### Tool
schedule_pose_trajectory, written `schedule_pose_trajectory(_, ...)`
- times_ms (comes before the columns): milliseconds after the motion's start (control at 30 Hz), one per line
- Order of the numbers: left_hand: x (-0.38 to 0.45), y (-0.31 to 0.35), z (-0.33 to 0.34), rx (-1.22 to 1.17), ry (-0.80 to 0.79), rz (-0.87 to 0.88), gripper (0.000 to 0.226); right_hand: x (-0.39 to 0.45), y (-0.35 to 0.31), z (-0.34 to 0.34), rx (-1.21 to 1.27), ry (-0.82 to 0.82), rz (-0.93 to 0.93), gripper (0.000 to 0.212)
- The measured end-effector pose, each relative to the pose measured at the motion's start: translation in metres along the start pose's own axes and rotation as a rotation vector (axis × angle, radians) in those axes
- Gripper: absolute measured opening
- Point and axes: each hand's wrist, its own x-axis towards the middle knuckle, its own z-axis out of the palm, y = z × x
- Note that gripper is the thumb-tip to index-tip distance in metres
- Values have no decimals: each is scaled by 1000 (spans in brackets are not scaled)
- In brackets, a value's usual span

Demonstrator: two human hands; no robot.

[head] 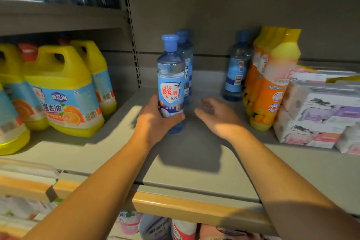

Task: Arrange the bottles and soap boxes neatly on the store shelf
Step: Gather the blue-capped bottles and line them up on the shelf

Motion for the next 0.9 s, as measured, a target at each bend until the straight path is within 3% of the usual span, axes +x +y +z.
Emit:
schedule_pose_trajectory(67,2,-1,-1,9,27,-28,55,1,10,1,-275,-80,95,56)
schedule_pose_trajectory(200,3,-4,-2,40,76,-9,60,-2,20,9,-610,-237,11,66)
schedule_pose_trajectory(367,5,-11,0,57,84,-21,60,-7,37,4,-620,-243,-85,69)
schedule_pose_trajectory(667,49,-15,15,143,10,-128,66,-4,38,7,-612,-216,-87,70)
schedule_pose_trajectory(900,52,-23,32,114,96,-62,61,-5,35,7,-607,-208,-84,67)
